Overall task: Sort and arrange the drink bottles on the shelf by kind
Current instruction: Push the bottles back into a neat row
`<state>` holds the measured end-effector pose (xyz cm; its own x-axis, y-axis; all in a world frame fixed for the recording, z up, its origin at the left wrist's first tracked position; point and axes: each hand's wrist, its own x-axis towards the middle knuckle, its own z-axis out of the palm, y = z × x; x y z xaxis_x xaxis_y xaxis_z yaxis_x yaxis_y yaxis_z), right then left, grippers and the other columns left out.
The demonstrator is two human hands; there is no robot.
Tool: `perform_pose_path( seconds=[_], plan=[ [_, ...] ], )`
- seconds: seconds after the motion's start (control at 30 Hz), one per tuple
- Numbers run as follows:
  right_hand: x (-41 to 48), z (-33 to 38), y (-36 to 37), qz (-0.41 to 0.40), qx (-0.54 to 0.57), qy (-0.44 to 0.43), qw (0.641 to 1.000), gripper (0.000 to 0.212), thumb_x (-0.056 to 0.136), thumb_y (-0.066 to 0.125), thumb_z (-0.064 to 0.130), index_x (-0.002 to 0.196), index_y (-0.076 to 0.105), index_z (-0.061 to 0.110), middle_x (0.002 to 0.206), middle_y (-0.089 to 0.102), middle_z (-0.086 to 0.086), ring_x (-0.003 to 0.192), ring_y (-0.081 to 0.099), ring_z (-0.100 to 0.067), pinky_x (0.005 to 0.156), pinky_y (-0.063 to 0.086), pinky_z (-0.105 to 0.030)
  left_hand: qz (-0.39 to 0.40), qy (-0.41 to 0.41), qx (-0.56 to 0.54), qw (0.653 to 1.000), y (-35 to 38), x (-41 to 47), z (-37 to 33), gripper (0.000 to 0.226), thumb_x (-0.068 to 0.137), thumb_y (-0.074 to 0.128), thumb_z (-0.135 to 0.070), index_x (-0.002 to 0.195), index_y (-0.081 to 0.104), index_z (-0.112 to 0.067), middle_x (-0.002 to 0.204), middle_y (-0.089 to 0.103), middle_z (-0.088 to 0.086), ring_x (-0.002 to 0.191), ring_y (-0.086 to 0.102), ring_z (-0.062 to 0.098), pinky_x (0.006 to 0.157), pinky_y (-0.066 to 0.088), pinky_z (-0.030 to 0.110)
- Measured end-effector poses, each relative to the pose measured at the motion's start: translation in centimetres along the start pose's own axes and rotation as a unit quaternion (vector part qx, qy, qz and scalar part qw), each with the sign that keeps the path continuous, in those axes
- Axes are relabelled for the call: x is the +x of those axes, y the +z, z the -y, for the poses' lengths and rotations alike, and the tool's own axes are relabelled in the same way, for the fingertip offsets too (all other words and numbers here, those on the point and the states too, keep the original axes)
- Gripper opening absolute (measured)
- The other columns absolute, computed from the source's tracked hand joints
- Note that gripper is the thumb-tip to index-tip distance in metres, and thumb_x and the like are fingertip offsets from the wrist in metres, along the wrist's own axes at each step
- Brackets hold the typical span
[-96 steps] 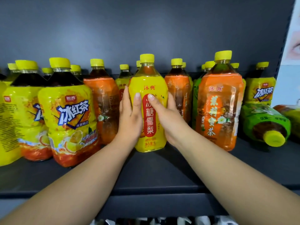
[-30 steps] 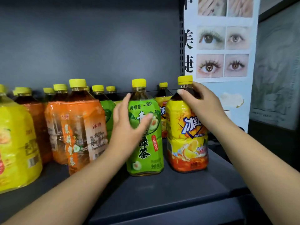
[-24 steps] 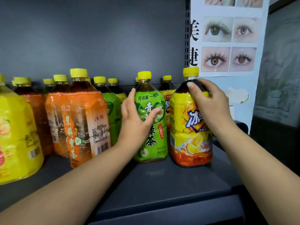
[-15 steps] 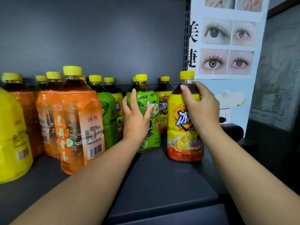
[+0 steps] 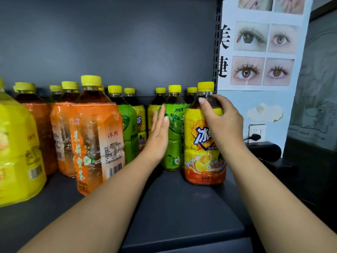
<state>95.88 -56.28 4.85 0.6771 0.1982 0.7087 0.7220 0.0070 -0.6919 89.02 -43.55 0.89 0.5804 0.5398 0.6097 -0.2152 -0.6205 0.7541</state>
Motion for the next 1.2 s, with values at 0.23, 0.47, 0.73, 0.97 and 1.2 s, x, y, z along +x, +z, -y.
perform_pose_path(
  seconds=[0.23, 0.47, 0.73, 0.97, 1.2],
  plan=[
    [-0.9, 1.0, 1.1, 0.041, 0.080, 0.007, 0.996, 0.036, 0.084, 0.058, 0.046, 0.113, 0.062, 0.025, 0.102, 0.061, 0.013, 0.101, 0.056, -0.006, 0.091, 0.044, -0.025, -0.026, 0.003, -0.137, 0.990, 0.5, -1.1, -2.0, 0.065, 0.057, 0.037, -0.090, 0.113, 0.050, -0.060, 0.146, 0.038, 0.000, 0.136, 0.031, 0.017, 0.113, 0.022, 0.047],
    [-1.5, 1.2, 1.4, 0.070, 0.125, 0.002, 0.990, 0.035, 0.088, 0.054, 0.041, 0.119, 0.059, 0.025, 0.118, 0.060, 0.005, 0.109, 0.052, -0.008, 0.091, 0.038, -0.021, -0.043, 0.062, -0.052, 0.996, 0.7, -4.0, -3.5, 0.047, 0.078, 0.039, -0.060, 0.121, 0.021, -0.054, 0.150, 0.026, -0.004, 0.138, 0.026, 0.013, 0.113, 0.025, 0.044],
    [-2.5, 0.0, 0.6, 0.052, 0.078, -0.080, 0.992, 0.055, 0.080, 0.045, 0.047, 0.124, 0.053, 0.016, 0.129, 0.052, -0.003, 0.121, 0.046, -0.017, 0.100, 0.032, -0.023, -0.054, 0.030, 0.023, 0.998, -2.5, -6.8, -4.2, 0.037, 0.097, 0.036, -0.026, 0.133, 0.042, -0.026, 0.125, 0.050, -0.013, 0.113, 0.046, -0.002, 0.092, 0.034, 0.005],
    [-8.3, 4.7, 1.5, 0.061, 0.031, -0.304, 0.950, 0.035, 0.083, 0.046, 0.031, 0.087, 0.069, 0.006, 0.087, 0.069, -0.009, 0.085, 0.061, -0.029, 0.078, 0.040, -0.027, -0.101, -0.046, 0.016, 0.994, -9.2, -12.1, -5.0, 0.037, 0.097, 0.037, -0.022, 0.072, 0.063, -0.018, 0.046, 0.063, -0.005, 0.051, 0.059, -0.002, 0.059, 0.045, 0.009],
    [-16.8, 10.0, 5.9, 0.182, -0.106, -0.416, 0.885, 0.035, 0.080, 0.044, 0.035, 0.071, 0.070, 0.014, 0.069, 0.068, -0.001, 0.065, 0.064, -0.023, 0.063, 0.049, -0.027, -0.104, -0.021, 0.214, 0.971, -20.6, -20.2, -5.7, 0.035, 0.092, 0.043, -0.034, 0.064, 0.063, -0.033, 0.054, 0.064, -0.021, 0.061, 0.054, 0.002, 0.061, 0.038, 0.012]
  ],
)
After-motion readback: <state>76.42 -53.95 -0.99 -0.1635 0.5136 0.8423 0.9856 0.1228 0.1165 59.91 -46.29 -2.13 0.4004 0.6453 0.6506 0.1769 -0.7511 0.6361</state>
